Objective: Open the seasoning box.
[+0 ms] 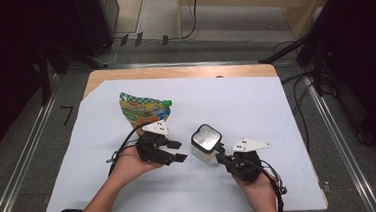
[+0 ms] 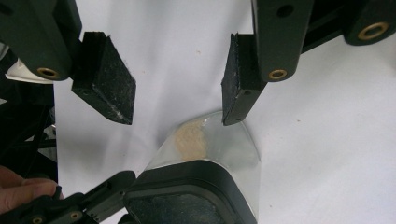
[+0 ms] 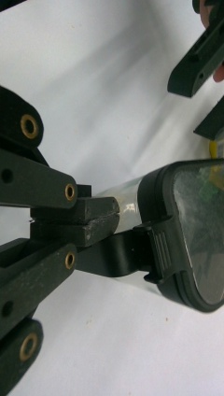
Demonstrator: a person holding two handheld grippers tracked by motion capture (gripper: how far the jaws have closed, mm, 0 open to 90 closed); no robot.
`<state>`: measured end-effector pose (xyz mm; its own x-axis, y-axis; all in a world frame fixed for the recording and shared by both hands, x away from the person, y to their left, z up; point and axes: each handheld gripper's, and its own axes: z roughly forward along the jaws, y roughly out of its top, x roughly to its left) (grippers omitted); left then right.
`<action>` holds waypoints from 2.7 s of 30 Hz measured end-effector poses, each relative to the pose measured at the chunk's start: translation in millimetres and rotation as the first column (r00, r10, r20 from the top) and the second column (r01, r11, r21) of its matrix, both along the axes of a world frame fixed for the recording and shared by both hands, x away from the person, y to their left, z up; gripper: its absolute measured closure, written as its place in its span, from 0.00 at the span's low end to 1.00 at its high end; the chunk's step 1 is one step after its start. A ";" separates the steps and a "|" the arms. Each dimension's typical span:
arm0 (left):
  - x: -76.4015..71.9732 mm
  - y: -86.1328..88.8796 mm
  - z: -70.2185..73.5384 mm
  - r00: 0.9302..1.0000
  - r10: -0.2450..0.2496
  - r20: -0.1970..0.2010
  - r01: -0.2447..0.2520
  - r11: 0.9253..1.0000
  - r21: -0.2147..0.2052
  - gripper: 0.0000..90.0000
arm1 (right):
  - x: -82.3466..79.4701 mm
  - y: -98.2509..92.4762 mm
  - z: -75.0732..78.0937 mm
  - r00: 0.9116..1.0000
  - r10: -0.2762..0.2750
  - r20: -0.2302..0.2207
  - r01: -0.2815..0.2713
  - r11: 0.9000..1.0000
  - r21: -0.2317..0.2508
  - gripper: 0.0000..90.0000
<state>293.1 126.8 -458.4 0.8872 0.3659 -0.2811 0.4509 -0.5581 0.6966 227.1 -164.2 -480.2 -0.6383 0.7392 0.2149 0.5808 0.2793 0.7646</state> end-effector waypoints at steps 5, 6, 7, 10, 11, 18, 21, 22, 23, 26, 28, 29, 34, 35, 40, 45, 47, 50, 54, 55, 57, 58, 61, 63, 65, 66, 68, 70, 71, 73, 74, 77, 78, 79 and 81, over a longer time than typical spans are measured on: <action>-0.5 -2.9 -1.1 1.000 -0.017 -0.005 0.017 1.000 -0.005 0.48 | 5.5 -11.6 -1.0 1.000 -0.027 -0.006 0.028 1.000 0.004 1.00; -0.5 -3.6 -1.2 1.000 -0.020 -0.006 0.020 1.000 -0.008 0.48 | 6.5 -13.0 -1.3 0.999 -0.033 -0.007 0.033 0.999 0.004 1.00; -0.4 -4.4 -1.5 1.000 -0.024 -0.006 0.024 1.000 -0.010 0.47 | 7.4 -14.4 -1.3 0.999 -0.034 -0.008 0.034 0.999 0.002 1.00; -0.3 -6.9 -1.8 0.999 -0.036 0.002 0.036 0.999 -0.002 0.44 | 10.8 -19.4 -1.2 0.999 -0.048 -0.006 0.048 0.999 -0.003 1.00; -0.3 -6.9 -1.8 0.999 -0.036 0.002 0.036 0.999 -0.002 0.44 | 10.8 -19.4 -1.2 0.999 -0.048 -0.006 0.048 0.999 -0.003 1.00; 1.8 -12.8 -2.9 0.999 -0.037 0.009 0.037 0.999 -0.003 0.41 | 23.1 -34.8 -2.0 0.995 -0.094 -0.018 0.094 0.996 -0.006 1.00; 2.4 -16.8 -2.0 0.999 -0.036 0.015 0.036 0.999 -0.011 0.40 | 27.3 -36.2 -2.7 0.995 -0.102 -0.014 0.102 0.995 -0.012 1.00; 2.6 -17.7 -1.6 0.999 -0.033 0.016 0.033 0.999 -0.017 0.40 | 28.6 -36.6 -2.5 0.994 -0.106 -0.012 0.106 0.994 -0.016 1.00; 3.1 -18.3 -1.1 0.999 -0.033 0.016 0.034 0.999 -0.020 0.39 | 29.8 -37.3 -2.4 0.994 -0.112 -0.010 0.112 0.994 -0.017 1.00; 5.1 -22.3 0.9 0.999 -0.030 0.011 0.030 0.999 -0.025 0.35 | 35.0 -40.6 -2.6 0.991 -0.131 -0.002 0.131 0.991 -0.019 1.00; 5.3 -24.2 2.2 0.999 -0.034 0.014 0.035 0.999 -0.028 0.30 | 37.2 -41.5 -2.7 0.991 -0.135 0.000 0.135 0.991 -0.018 1.00; 5.2 -26.5 3.5 0.999 -0.035 0.022 0.036 0.999 -0.033 0.30 | 38.9 -42.2 -2.9 0.991 -0.137 -0.001 0.137 0.990 -0.017 1.00; 8.9 -37.1 12.2 0.998 -0.053 0.028 0.054 0.998 -0.034 0.24 | 39.5 -51.9 6.0 0.987 -0.161 0.005 0.160 0.987 0.012 1.00; 8.9 -37.1 12.2 0.998 -0.053 0.028 0.054 0.998 -0.034 0.24 | 39.5 -51.9 6.0 0.987 -0.161 0.005 0.160 0.987 0.012 1.00; 16.1 -47.4 10.9 0.998 -0.053 0.042 0.054 0.998 -0.014 0.21 | 52.6 -55.4 7.6 0.984 -0.175 0.010 0.175 0.984 -0.018 1.00; 21.6 -54.7 3.8 0.998 -0.052 0.046 0.052 0.999 0.000 0.19 | 70.7 -53.9 -1.8 0.984 -0.175 -0.032 0.174 0.984 -0.030 1.00; 24.1 -57.2 1.8 0.997 -0.051 0.050 0.052 0.999 -0.007 0.19 | 75.4 -52.8 -5.9 0.984 -0.174 -0.046 0.173 0.984 -0.041 1.00; 27.5 -62.0 -2.0 0.997 -0.049 0.054 0.050 0.999 -0.018 0.17 | 78.8 -50.7 -9.4 0.984 -0.172 -0.048 0.170 0.984 -0.049 1.00; 29.9 -73.1 -7.9 0.995 -0.059 0.085 0.060 0.998 -0.014 0.15 | 77.7 -49.3 -8.5 0.984 -0.173 -0.035 0.172 0.985 -0.032 1.00; 30.7 -74.8 -9.1 0.994 -0.061 0.093 0.063 0.998 -0.013 0.15 | 77.2 -48.6 -8.3 0.985 -0.168 -0.035 0.167 0.985 -0.034 1.00; 31.6 -76.1 -9.8 0.993 -0.066 0.102 0.067 0.998 -0.004 0.16 | 76.8 -47.4 -8.4 0.986 -0.164 -0.035 0.162 0.986 -0.034 1.00; 32.4 -78.7 -11.3 0.991 -0.070 0.116 0.070 0.998 -0.002 0.16 | 76.7 -44.6 -8.6 0.987 -0.158 -0.032 0.157 0.987 -0.033 1.00; 32.0 -79.5 -11.9 0.989 -0.071 0.127 0.072 0.997 -0.003 0.16 | 76.2 -42.1 -8.4 0.987 -0.159 -0.019 0.158 0.986 -0.051 1.00; 31.1 -80.2 -12.1 0.988 -0.068 0.140 0.070 0.998 -0.005 0.17 | 76.1 -42.4 -8.4 0.987 -0.162 -0.023 0.160 0.986 -0.048 1.00; 29.5 -81.9 -11.8 0.986 -0.061 0.155 0.062 0.998 0.001 0.17 | 75.5 -41.8 -8.8 0.986 -0.167 -0.018 0.166 0.985 -0.051 1.00; 29.5 -81.9 -11.8 0.986 -0.061 0.155 0.062 0.998 0.001 0.17 | 75.3 -41.7 -8.9 0.986 -0.169 -0.017 0.167 0.985 -0.051 1.00; 27.9 -83.4 -11.6 0.984 -0.052 0.168 0.053 0.999 0.001 0.17 | 74.9 -41.3 -9.1 0.985 -0.172 -0.018 0.171 0.984 -0.053 1.00; 27.8 -83.4 -11.1 0.984 -0.054 0.170 0.053 0.999 0.007 0.17 | 74.4 -40.8 -9.2 0.985 -0.172 -0.017 0.171 0.984 -0.056 1.00; 27.7 -83.5 -11.1 0.984 -0.052 0.170 0.052 0.999 0.005 0.17 | 74.4 -40.8 -9.2 0.985 -0.172 -0.017 0.171 0.984 -0.056 1.00; 27.5 -83.4 -10.9 0.984 -0.053 0.172 0.052 0.999 0.006 0.17 | 74.1 -40.4 -9.2 0.985 -0.174 -0.015 0.173 0.983 -0.057 1.00; 27.2 -83.4 -10.4 0.983 -0.053 0.177 0.054 0.999 0.003 0.17 | 74.1 -40.3 -9.2 0.984 -0.175 -0.016 0.174 0.983 -0.056 1.00; 27.2 -83.0 -9.6 0.982 -0.055 0.178 0.055 0.998 0.006 0.17 | 73.9 -40.3 -9.1 0.985 -0.174 -0.016 0.173 0.983 -0.057 1.00; 27.2 -82.8 -9.4 0.983 -0.056 0.177 0.055 0.998 0.008 0.17 | 73.5 -39.9 -8.9 0.984 -0.176 -0.017 0.174 0.983 -0.059 1.00; 27.2 -82.8 -9.4 0.983 -0.056 0.177 0.055 0.998 0.008 0.17 | 73.5 -39.9 -8.9 0.984 -0.176 -0.017 0.174 0.983 -0.059 1.00; 26.8 -82.9 -9.2 0.982 -0.054 0.179 0.054 0.999 0.005 0.17 | 73.3 -39.8 -8.9 0.984 -0.176 -0.019 0.175 0.983 -0.059 1.00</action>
<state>319.9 43.9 -467.6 0.9416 0.3163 -0.1158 0.2882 -0.5785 0.7631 300.4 -204.0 -489.0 -0.4929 0.8507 0.1828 0.6426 0.2142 0.7357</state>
